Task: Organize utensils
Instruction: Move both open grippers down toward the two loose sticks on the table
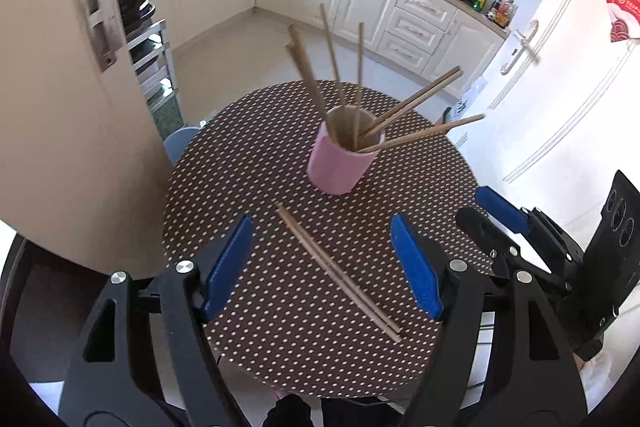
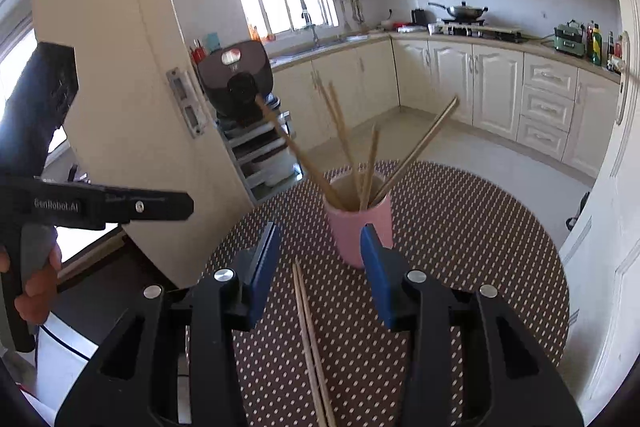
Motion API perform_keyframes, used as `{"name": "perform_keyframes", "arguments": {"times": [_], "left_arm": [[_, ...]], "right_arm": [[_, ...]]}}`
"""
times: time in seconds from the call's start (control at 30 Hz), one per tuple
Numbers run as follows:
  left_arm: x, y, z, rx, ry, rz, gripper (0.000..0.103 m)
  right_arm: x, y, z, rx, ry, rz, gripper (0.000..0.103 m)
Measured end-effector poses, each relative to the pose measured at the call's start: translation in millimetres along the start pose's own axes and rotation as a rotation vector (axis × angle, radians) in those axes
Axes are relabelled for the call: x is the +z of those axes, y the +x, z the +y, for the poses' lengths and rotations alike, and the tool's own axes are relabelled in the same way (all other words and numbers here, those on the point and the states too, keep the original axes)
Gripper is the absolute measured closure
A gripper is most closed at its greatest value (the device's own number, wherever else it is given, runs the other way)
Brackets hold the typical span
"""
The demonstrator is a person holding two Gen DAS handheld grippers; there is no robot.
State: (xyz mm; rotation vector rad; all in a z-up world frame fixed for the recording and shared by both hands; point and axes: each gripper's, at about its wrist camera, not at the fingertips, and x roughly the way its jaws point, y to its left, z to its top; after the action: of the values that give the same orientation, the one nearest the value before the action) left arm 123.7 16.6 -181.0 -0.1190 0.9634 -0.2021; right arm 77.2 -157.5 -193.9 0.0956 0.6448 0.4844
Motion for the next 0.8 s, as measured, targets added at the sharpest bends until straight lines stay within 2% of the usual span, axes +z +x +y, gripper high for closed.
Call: {"name": "perform_keyframes", "arguments": {"times": [0.23,0.53,0.8], "left_arm": [[-13,13,7,0.021,-0.020,0.049,0.031],[-26,38,16,0.046,-0.043,0.123,0.031],[-34,66,33,0.069,-0.118,0.190,0.031]], "right_arm": [[-20,28,7,-0.011,0.007,0.134,0.063],[-43,55,6,0.002,-0.002,0.236,0.063],[-51,81,-3,-0.027,-0.028,0.331,0.063]]}}
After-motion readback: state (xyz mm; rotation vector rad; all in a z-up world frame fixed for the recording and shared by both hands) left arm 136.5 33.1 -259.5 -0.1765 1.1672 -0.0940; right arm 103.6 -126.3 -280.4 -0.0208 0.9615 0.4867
